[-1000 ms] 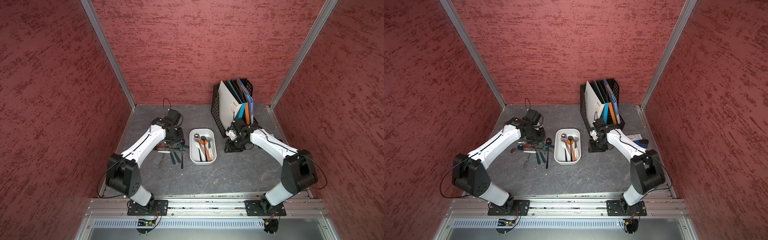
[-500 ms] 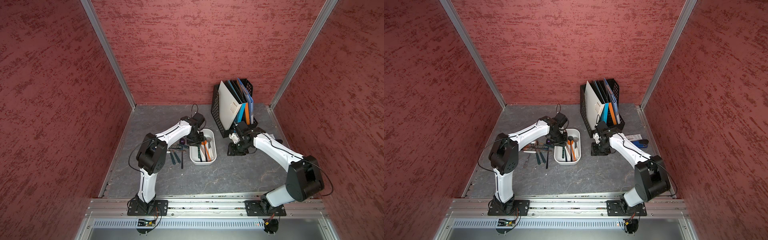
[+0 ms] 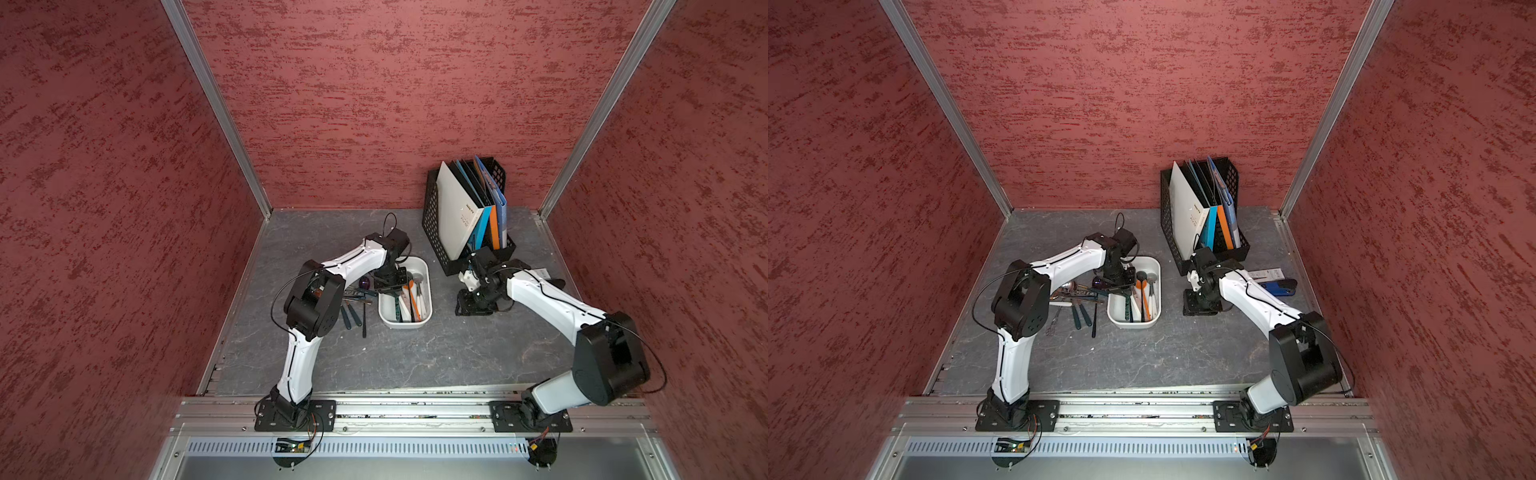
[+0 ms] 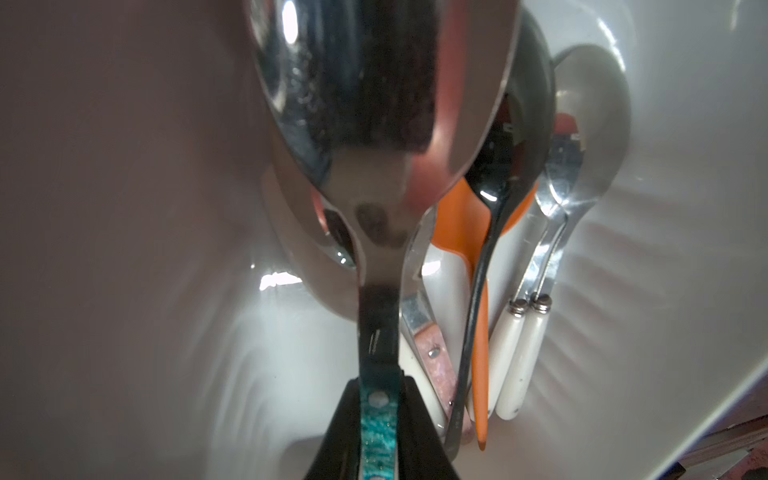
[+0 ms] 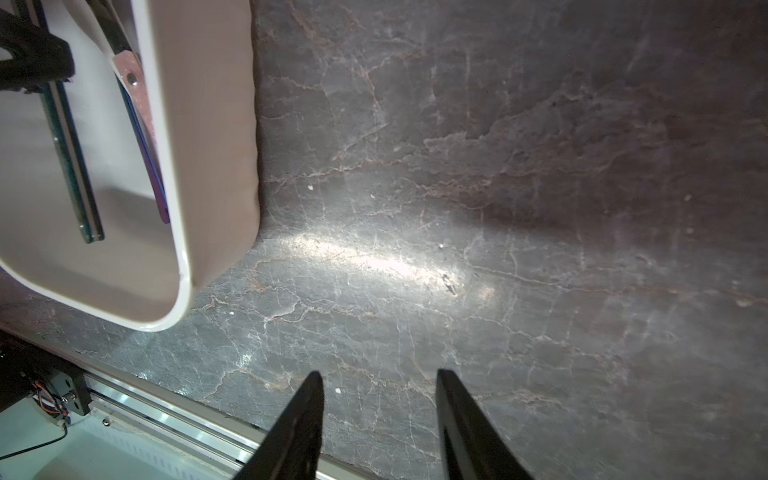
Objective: Put the spoon into the storage box
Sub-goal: Place the spoon in the storage box.
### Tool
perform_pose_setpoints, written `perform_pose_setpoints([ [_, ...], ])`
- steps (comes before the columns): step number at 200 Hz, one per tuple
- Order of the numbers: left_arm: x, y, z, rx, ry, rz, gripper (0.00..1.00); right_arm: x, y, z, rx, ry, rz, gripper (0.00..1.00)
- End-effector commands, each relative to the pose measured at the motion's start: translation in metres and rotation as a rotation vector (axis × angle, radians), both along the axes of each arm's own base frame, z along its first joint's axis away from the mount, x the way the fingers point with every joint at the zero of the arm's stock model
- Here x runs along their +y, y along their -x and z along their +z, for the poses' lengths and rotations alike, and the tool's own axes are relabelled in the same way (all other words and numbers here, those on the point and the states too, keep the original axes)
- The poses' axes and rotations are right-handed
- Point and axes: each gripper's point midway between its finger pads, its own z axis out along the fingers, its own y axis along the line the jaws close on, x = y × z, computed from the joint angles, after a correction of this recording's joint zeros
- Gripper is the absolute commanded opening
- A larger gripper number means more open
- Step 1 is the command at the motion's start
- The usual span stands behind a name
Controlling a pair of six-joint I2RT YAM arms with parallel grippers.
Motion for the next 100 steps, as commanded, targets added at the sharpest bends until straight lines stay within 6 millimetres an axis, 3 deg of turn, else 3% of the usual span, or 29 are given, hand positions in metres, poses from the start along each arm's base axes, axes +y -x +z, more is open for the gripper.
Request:
perform_pose_setpoints([
  [1, -0.001, -0.005, -0.004, 0.002, 0.004, -0.014, 0.18, -0.002, -0.004, -0.003, -0.017, 0.005, 0.002, 0.47],
  [48, -0.001, 0.002, -0.016, 0.027, -0.012, -0.026, 0.2, -0.002, -0.003, -0.009, -0.006, 0.007, 0.007, 0.47],
  [100, -0.003, 0.006, -0.003, -0.004, -0.018, -0.061, 0.37, 0.0, -0.004, -0.011, 0.006, 0.003, 0.005, 0.47],
])
